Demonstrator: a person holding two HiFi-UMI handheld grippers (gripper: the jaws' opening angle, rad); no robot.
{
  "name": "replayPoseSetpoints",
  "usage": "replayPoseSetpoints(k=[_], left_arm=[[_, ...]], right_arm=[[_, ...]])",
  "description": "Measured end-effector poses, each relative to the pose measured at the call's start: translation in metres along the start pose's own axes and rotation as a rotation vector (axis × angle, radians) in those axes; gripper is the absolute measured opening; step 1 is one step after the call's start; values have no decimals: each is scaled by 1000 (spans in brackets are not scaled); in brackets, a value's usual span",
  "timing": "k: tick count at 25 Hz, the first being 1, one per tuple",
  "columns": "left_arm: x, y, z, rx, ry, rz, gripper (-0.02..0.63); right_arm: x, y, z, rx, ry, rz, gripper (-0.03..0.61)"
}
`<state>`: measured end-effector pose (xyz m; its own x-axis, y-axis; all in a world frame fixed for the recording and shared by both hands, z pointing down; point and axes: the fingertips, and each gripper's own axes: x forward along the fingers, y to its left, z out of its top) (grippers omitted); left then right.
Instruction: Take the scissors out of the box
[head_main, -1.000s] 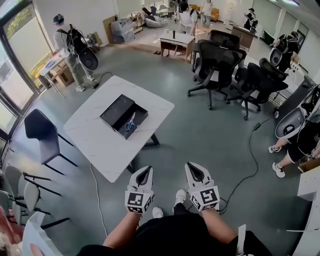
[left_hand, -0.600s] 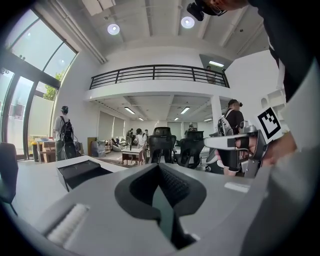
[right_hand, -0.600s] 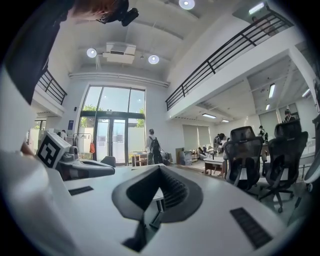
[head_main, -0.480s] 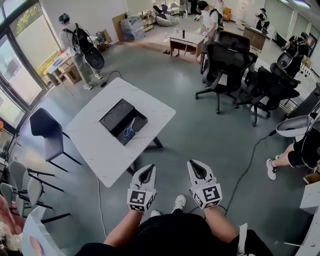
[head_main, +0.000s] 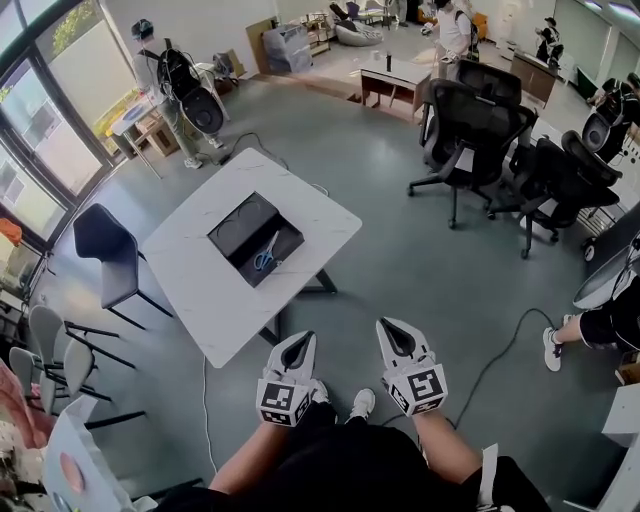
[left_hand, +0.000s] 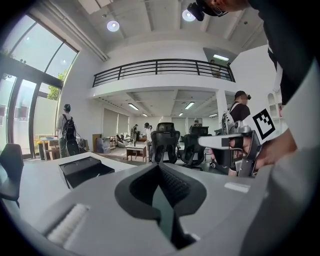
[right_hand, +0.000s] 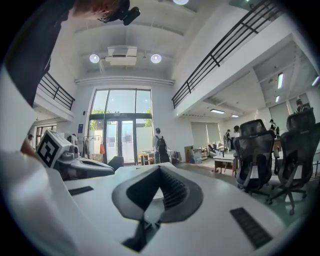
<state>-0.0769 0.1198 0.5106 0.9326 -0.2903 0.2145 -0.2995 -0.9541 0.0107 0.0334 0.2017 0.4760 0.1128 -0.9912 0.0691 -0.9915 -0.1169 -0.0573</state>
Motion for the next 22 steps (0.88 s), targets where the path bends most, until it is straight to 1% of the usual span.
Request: replayPoseSetpoints(k=[6,12,17,22], left_arm=[[12,13,0,-9,-2,11,9],[35,29,4,-22,-21,8,9],[52,56,14,-27,-37,13,9],[66,88,15,-40,-36,33,9]], right_arm=[[12,-5,-8,19,12,-1,6],[31,-23,-6,6,21,-21,7],[62,-31,3,-7,18,-24,6],[99,-29,7,-11,20,-1,6]])
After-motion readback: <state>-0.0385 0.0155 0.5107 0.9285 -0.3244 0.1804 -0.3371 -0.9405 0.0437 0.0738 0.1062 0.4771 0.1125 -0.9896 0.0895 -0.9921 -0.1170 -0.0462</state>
